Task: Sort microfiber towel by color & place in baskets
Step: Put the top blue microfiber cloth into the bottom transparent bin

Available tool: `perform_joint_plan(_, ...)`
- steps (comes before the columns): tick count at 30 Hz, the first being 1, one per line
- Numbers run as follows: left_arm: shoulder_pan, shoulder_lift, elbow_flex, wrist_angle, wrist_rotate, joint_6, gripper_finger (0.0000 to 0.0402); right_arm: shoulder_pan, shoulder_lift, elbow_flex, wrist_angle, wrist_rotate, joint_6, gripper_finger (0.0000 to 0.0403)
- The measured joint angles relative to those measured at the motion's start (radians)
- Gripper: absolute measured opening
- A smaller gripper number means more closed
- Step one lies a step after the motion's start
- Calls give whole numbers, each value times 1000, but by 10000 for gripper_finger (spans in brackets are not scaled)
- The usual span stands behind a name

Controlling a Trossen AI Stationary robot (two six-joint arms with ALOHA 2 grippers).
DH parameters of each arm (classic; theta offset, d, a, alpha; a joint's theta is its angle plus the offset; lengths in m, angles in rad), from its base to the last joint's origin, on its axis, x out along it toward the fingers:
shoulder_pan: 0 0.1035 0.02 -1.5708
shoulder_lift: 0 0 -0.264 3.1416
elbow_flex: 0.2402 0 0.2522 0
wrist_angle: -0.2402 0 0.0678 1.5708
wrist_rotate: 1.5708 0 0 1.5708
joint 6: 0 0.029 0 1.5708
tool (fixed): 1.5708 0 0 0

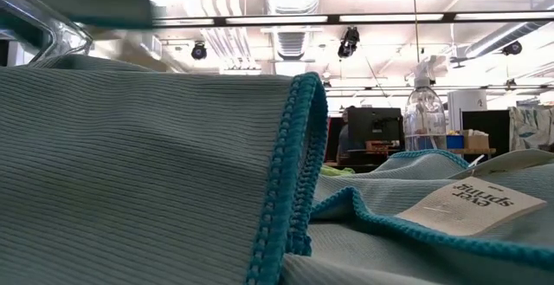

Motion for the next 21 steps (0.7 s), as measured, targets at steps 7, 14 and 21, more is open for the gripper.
perform_joint_plan(7, -53, 64, 80, -23, 10, 0, 0, 0, 0, 0, -8, -1, -1, 135)
perform_joint_plan(14, -72, 160, 134, -237, -44, -101, 0, 2, 0, -2, -15, 0, -4, 133)
perform_joint_plan(21, -72, 287, 98, -512, 2, -359, 0, 13, 0, -2, -17, -1, -3, 134)
